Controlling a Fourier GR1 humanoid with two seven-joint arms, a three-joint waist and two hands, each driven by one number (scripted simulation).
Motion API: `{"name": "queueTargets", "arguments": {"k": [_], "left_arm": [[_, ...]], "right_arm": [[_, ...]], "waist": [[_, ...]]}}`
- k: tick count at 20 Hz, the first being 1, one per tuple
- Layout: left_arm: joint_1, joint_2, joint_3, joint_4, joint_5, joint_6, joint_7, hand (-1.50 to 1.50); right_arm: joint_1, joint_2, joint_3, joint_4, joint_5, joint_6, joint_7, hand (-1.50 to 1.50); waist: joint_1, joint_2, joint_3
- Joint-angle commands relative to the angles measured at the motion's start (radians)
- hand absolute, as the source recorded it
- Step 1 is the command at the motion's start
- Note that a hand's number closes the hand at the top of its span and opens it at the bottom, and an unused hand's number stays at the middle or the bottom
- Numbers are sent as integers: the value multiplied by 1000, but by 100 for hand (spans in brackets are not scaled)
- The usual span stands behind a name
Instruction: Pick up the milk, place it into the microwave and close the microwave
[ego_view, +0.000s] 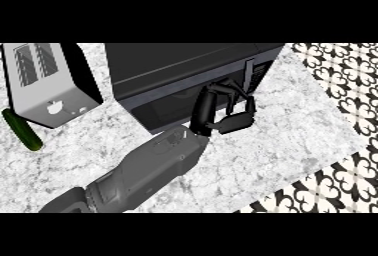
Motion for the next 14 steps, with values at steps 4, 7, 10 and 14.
{"name": "queueTargets", "arguments": {"k": [4,7,10,14], "left_arm": [[-2,1,13,130,58,46,69,150],[13,1,12,153,76,82,69,150],[42,1,11,152,110,79,74,150],[54,1,-6,155,126,57,55,-150]], "right_arm": [[11,-9,-7,-4,-33,20,2,-150],[19,-12,-27,-6,-35,19,1,-150],[34,-13,-41,-10,-45,10,4,-150],[60,-19,-59,-20,-61,9,11,-150]], "waist": [[20,6,-3],[40,-3,-4],[63,-6,-7],[72,-12,-8]]}}
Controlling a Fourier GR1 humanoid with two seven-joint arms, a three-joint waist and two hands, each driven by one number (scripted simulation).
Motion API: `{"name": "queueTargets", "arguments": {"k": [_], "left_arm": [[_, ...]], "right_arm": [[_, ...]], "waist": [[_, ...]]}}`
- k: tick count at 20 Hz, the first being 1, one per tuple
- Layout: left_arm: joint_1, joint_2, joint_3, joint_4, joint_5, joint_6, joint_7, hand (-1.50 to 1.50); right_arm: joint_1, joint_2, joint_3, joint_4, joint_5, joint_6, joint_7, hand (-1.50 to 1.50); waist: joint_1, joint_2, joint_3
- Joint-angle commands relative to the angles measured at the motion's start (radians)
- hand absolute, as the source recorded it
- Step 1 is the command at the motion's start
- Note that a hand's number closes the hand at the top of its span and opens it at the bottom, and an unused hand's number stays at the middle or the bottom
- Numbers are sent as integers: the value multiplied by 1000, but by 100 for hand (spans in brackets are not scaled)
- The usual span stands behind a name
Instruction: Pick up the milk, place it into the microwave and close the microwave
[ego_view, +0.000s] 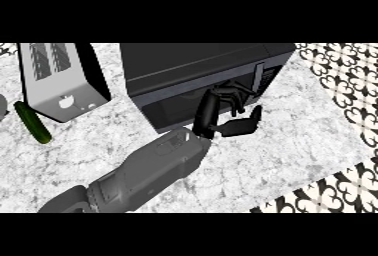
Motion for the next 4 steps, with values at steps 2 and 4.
{"name": "queueTargets", "arguments": {"k": [2,4], "left_arm": [[63,2,58,138,63,53,2,-150],[67,2,50,153,68,46,-3,-150]], "right_arm": [[33,-9,-17,-12,-10,-1,14,-150],[42,-7,-26,-28,-18,-5,13,-150]], "waist": [[19,5,-2],[24,1,-2]]}}
